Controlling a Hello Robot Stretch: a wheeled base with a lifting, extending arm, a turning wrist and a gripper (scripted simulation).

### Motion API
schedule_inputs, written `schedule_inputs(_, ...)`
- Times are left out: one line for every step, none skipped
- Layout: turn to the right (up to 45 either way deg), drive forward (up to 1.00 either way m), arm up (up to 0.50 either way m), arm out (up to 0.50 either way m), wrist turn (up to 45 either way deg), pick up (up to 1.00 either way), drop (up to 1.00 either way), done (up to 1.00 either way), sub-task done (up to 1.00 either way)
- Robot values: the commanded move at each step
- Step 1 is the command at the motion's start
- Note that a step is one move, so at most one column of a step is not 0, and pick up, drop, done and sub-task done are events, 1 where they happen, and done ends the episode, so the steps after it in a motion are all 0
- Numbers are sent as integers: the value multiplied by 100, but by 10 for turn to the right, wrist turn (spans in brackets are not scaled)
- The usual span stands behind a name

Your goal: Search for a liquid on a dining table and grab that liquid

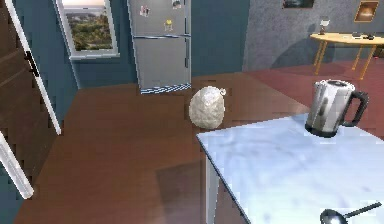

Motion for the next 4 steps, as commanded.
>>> schedule_inputs(0,0,0,0,450,0,0,0,0)
schedule_inputs(0,0,0,0,270,0,0,0,0)
schedule_inputs(0,0,-30,0,0,0,0,0,0)
schedule_inputs(0,0,0,0,0,100,0,0,0)
